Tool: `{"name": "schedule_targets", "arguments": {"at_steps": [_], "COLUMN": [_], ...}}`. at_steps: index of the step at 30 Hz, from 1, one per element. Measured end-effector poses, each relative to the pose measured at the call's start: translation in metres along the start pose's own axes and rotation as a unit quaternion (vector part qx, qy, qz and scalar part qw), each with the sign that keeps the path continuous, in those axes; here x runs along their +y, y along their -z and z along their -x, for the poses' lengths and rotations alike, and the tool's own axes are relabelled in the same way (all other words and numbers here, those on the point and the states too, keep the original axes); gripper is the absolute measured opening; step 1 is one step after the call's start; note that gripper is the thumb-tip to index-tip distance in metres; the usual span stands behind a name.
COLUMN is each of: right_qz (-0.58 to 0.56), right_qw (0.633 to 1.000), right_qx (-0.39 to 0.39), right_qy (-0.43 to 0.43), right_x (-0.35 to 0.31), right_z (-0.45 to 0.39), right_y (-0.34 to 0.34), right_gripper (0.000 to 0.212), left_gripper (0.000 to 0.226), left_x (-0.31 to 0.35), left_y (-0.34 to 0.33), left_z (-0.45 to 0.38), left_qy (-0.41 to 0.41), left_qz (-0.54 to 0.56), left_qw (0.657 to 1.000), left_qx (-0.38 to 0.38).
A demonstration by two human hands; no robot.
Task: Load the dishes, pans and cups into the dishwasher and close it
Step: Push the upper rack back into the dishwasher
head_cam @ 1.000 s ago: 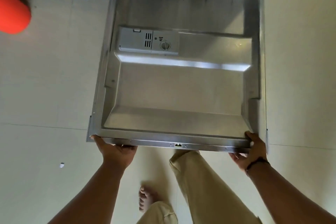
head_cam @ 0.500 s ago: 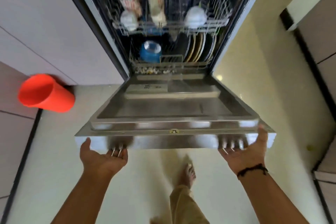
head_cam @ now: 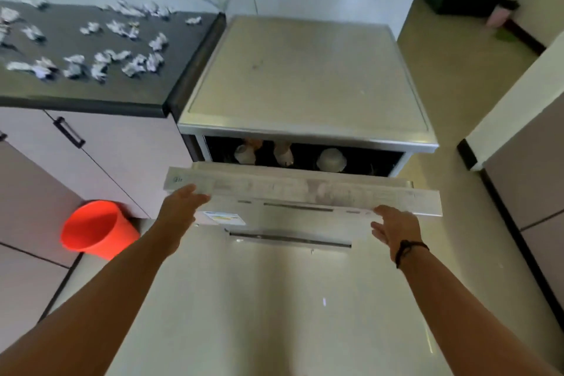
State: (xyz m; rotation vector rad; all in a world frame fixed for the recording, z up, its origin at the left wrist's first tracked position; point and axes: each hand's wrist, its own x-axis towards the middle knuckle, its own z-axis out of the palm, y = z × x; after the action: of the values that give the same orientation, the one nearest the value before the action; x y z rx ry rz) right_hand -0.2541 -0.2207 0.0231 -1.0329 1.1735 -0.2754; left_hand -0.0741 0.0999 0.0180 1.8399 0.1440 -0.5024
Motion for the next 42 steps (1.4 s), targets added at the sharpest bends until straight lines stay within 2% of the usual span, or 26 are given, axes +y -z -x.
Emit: {"name": "schedule_targets", "arguments": {"at_steps": [1, 2, 3, 4, 5, 6, 8, 9, 10, 12, 15, 17, 21, 26, 34, 39, 42], "right_qz": [0.066, 0.162, 0.283, 0.391, 0.476, 0.544, 0.660, 0.705, 0.731, 0.749, 0.761, 0.757, 0.733, 0.721, 0.711, 0.719, 0.710], "right_qw": [0.996, 0.976, 0.931, 0.865, 0.790, 0.714, 0.578, 0.530, 0.509, 0.523, 0.530, 0.533, 0.523, 0.495, 0.506, 0.527, 0.570], "right_qx": [0.010, 0.025, 0.025, 0.026, 0.036, 0.054, 0.066, 0.049, 0.034, 0.014, 0.008, 0.010, 0.036, 0.040, 0.053, 0.061, 0.068], "right_qy": [0.060, 0.142, 0.229, 0.313, 0.383, 0.437, 0.475, 0.468, 0.453, 0.406, 0.374, 0.377, 0.434, 0.483, 0.485, 0.449, 0.408], "right_x": [-0.012, -0.023, -0.033, -0.042, -0.049, -0.056, -0.066, -0.069, -0.073, -0.081, -0.086, -0.084, -0.080, -0.077, -0.074, -0.075, -0.076], "right_z": [-0.006, -0.016, -0.025, -0.030, -0.037, -0.044, -0.058, -0.063, -0.070, -0.085, -0.096, -0.100, -0.105, -0.113, -0.116, -0.109, -0.100], "right_y": [-0.007, -0.013, -0.020, -0.028, -0.039, -0.051, -0.073, -0.082, -0.092, -0.108, -0.116, -0.116, -0.115, -0.106, -0.110, -0.114, -0.120], "right_gripper": [0.010, 0.024, 0.035, 0.041, 0.050, 0.063, 0.091, 0.099, 0.102, 0.104, 0.113, 0.109, 0.115, 0.110, 0.102, 0.104, 0.100], "left_gripper": [0.050, 0.057, 0.065, 0.075, 0.087, 0.098, 0.113, 0.116, 0.117, 0.118, 0.117, 0.112, 0.096, 0.088, 0.076, 0.076, 0.080], "left_x": [0.011, 0.021, 0.031, 0.039, 0.049, 0.058, 0.077, 0.085, 0.095, 0.108, 0.114, 0.110, 0.096, 0.089, 0.088, 0.095, 0.097], "left_y": [0.002, 0.004, 0.005, 0.006, 0.008, 0.008, 0.004, 0.000, -0.002, -0.008, -0.014, -0.013, -0.006, -0.007, -0.010, -0.011, -0.009], "left_z": [-0.012, -0.026, -0.038, -0.048, -0.061, -0.073, -0.099, -0.112, -0.128, -0.156, -0.186, -0.202, -0.216, -0.220, -0.220, -0.213, -0.208], "left_qy": [-0.067, -0.149, -0.236, -0.308, -0.346, -0.356, -0.362, -0.367, -0.376, -0.384, -0.397, -0.433, -0.507, -0.539, -0.551, -0.517, -0.497], "left_qz": [-0.082, -0.188, -0.306, -0.414, -0.501, -0.565, -0.637, -0.656, -0.666, -0.681, -0.699, -0.669, -0.640, -0.618, -0.591, -0.610, -0.612], "left_qw": [0.994, 0.970, 0.921, 0.856, 0.793, 0.744, 0.680, 0.659, 0.644, 0.623, 0.585, 0.588, 0.561, 0.557, 0.576, 0.585, 0.597], "left_qx": [0.018, 0.035, 0.040, 0.038, 0.031, 0.023, 0.009, 0.008, 0.004, -0.023, -0.104, -0.138, -0.138, -0.133, -0.126, -0.134, -0.150]}}
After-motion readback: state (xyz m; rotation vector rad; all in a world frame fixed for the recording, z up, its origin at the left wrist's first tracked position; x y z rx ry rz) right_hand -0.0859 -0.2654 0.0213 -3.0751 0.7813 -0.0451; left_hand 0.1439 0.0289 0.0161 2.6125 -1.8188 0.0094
